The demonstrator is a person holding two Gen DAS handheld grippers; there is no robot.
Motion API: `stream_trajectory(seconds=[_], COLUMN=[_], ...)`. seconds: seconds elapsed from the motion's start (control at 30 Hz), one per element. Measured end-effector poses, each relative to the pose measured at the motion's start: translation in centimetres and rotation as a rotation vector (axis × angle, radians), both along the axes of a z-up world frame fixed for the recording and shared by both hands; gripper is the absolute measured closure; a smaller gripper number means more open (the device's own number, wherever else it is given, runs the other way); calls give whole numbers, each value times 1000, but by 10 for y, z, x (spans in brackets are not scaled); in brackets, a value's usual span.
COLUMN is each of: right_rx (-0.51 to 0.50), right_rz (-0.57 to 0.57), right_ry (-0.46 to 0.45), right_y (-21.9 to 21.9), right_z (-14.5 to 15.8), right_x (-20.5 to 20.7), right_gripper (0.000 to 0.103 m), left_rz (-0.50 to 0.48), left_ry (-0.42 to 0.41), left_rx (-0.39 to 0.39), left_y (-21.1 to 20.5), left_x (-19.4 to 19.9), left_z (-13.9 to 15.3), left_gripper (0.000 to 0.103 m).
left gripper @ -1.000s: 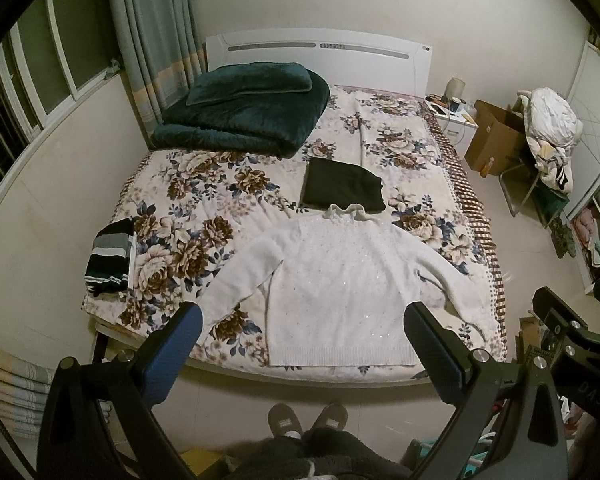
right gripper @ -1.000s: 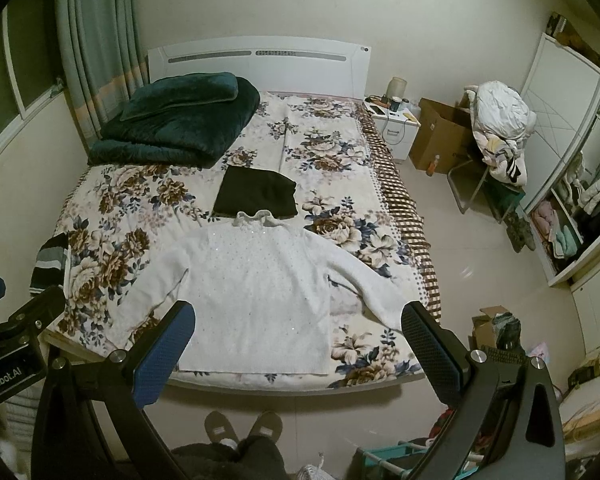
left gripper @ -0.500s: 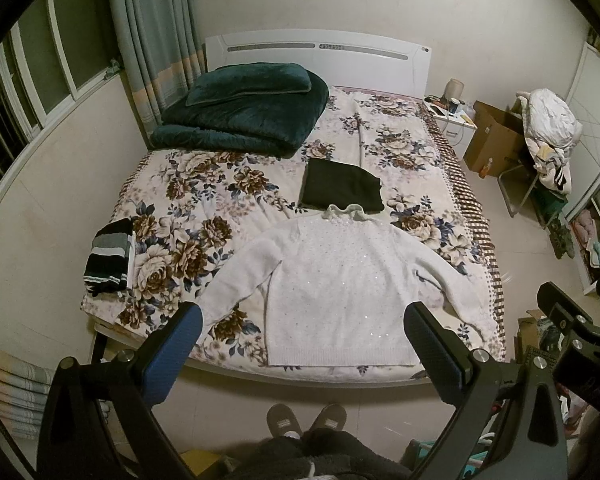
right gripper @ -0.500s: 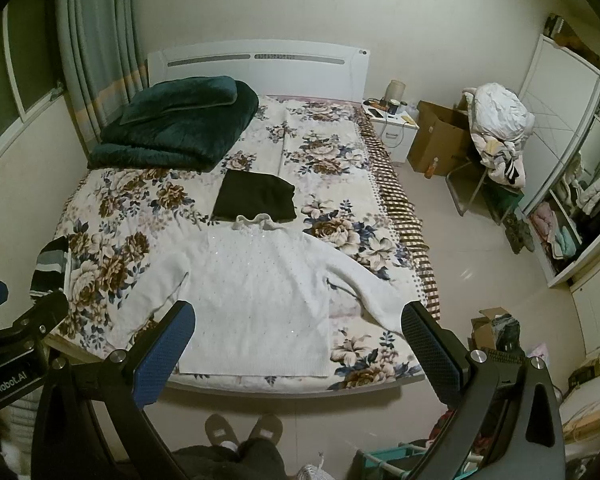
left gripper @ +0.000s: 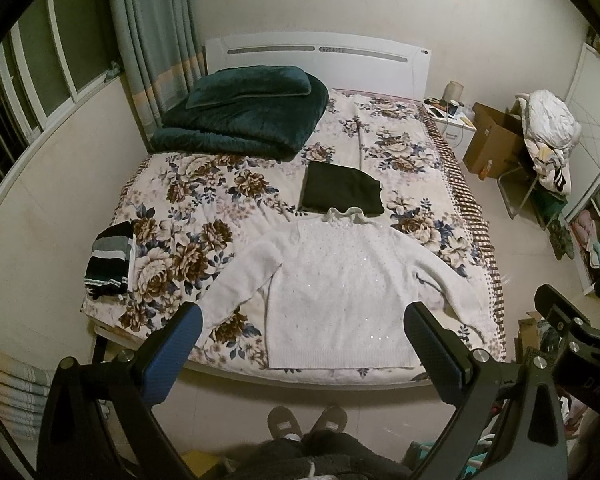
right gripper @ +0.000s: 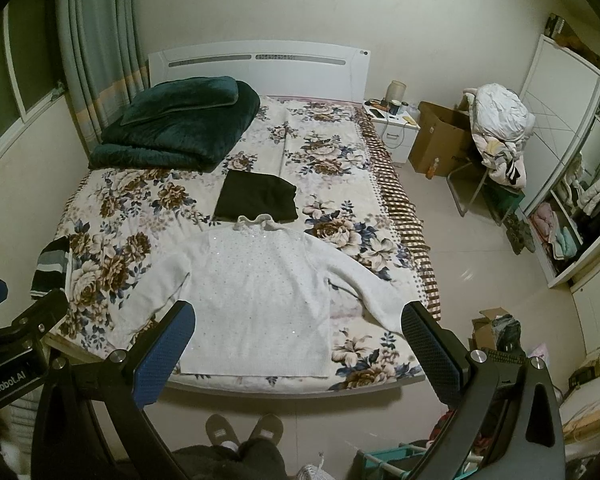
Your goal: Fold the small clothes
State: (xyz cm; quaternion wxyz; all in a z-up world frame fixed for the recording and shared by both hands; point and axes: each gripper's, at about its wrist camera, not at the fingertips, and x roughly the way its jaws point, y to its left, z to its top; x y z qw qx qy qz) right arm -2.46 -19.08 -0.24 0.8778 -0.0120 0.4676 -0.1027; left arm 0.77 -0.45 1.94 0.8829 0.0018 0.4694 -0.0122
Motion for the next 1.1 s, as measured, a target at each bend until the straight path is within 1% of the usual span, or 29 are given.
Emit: stream_trajectory(seconds=[0.67, 0.77, 0.83, 0.9, 0.93, 0.97, 1.0, 1.03, 1.1], right_rx=[2, 15, 45, 95, 121, 126, 134, 140, 150], right_rz=[-2, -9, -27, -66, -96, -113, -149, -199, -298], right_ry=[-1, 3, 11, 32, 45, 47, 58, 72, 89], right_y=[-4, -5, -6, -16, -19, -27, -37, -53, -89], right_z=[-11, -12, -5, -12, -8, -15, -25, -38, -65], right_x=[0, 3, 16, 23, 45, 47, 51, 55, 58], right_gripper=[0, 0, 0, 0, 0, 0, 0, 0, 0], left_rz=[-2, 0, 7, 15, 14, 11, 9, 10, 17], left_ry=[-1, -9, -28, -69, -74, -75, -66, -56, -37], left_rx=[-1, 9, 28, 71, 80, 87, 86, 84, 81], left_y=[0, -1, -1, -4, -6, -7, -9, -11, -17], left_x=[1, 11, 19, 39, 47, 60, 73, 78, 95], left_z=[3, 3, -1, -11, -16, -28, -39, -59, -84], left_gripper=[0, 0, 0, 0, 0, 0, 0, 0, 0])
